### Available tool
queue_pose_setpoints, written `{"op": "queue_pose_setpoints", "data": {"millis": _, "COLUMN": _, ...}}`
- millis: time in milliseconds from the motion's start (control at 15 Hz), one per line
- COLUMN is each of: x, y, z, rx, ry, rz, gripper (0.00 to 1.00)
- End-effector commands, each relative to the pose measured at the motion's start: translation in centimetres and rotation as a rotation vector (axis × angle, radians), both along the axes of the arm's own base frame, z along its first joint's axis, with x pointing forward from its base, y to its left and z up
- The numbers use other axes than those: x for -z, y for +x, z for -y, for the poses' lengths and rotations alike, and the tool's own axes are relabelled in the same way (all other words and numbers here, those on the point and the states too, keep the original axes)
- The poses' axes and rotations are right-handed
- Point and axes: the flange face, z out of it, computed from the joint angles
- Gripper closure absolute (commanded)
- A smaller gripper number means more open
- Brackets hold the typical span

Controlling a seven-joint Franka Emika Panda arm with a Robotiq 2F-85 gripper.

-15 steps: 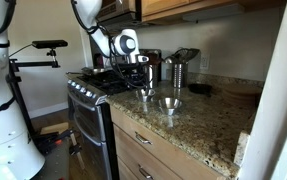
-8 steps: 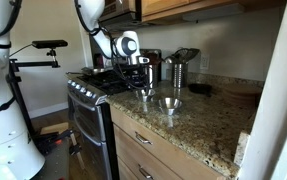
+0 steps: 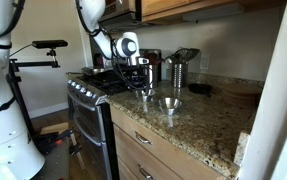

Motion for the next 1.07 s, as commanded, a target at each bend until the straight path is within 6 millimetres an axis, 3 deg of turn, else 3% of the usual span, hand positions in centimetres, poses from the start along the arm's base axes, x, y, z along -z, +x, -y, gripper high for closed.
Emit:
{"op": "queue_pose_setpoints", "data": {"millis": 0, "x": -0.46, "y": 0.20, "z": 0.19, "rx": 0.020, "ry": -0.012, "rz": 0.008, "gripper": 0.00}}
{"op": "queue_pose_setpoints", "data": {"millis": 1000, "x": -0.06, "y": 0.14, "z": 0.22, "rx": 0.007, "ry": -0.001, "rz": 0.000, "gripper": 0.00}}
